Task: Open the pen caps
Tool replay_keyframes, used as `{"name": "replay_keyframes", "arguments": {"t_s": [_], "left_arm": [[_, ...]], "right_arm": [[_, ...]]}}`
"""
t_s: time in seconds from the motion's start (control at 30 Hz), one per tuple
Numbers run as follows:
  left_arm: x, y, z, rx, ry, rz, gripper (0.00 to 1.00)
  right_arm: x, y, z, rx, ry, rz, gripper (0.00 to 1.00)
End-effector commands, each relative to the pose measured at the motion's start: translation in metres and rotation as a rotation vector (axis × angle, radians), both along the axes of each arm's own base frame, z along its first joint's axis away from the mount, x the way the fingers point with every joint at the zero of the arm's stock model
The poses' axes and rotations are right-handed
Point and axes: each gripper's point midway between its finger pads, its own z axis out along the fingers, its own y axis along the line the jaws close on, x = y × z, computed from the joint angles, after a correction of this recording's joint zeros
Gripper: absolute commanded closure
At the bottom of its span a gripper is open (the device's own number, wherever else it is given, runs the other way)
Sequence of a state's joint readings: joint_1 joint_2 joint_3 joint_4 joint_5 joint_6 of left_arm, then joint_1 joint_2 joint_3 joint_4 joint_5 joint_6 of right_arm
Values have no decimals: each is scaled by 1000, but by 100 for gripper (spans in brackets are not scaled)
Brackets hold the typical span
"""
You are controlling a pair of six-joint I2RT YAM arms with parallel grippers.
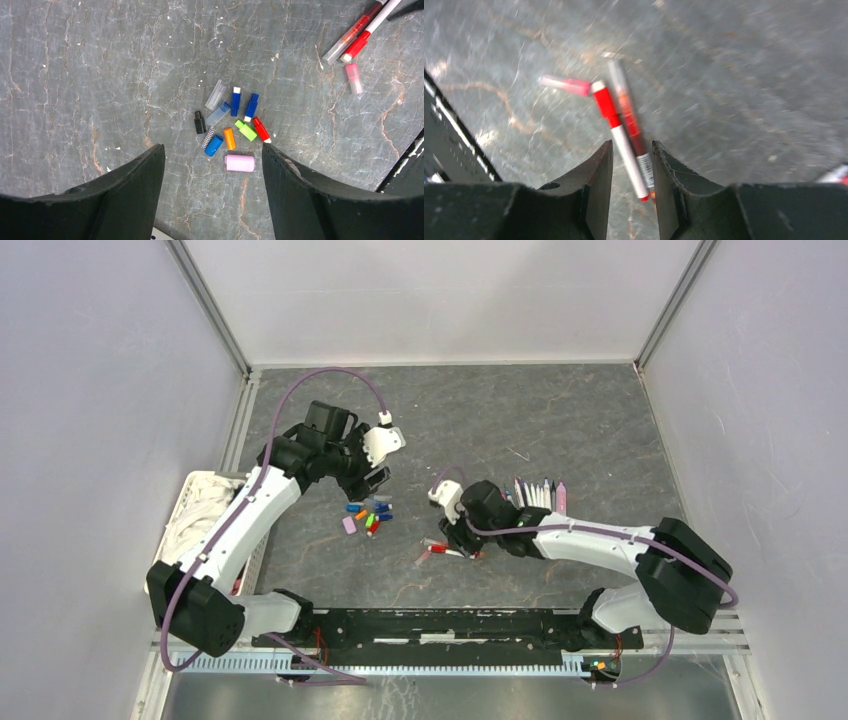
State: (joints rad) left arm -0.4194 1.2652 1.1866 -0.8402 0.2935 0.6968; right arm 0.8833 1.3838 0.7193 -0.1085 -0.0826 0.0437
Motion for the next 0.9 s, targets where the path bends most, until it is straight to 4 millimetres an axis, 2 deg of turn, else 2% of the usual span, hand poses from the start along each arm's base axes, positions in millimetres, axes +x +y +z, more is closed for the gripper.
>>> {"name": "replay_keyframes", "arguments": {"t_s": [0.0, 0.1, 0.23, 0.43, 0.6, 0.67, 0.77, 0.87], "left_arm": [[-6, -7, 9, -64, 33, -1, 23], [-8, -7, 5, -58, 47, -8, 23], [-11, -5, 0, -49, 59, -15, 23], [-16, -7, -3, -53, 75, -35, 23], [-18, -8, -4, -54, 82, -49, 23], [-20, -9, -4, -59, 90, -60, 23], [-25, -11, -6, -72, 109, -79, 23], [-31, -14, -9, -84, 129, -104, 23]], "right_arm": [[-28, 9, -24, -26, 36, 102, 63], [-35, 10, -33, -36, 53, 115, 65], [-36, 7, -42, -65, 55, 107, 67], [-35, 10, -47, -71, 57, 108, 67], [-41, 11, -52, -89, 66, 118, 71], [-44, 9, -56, -96, 78, 121, 77], [-46, 6, -58, -96, 84, 117, 91], [-42, 9, -51, -85, 62, 116, 100]]}}
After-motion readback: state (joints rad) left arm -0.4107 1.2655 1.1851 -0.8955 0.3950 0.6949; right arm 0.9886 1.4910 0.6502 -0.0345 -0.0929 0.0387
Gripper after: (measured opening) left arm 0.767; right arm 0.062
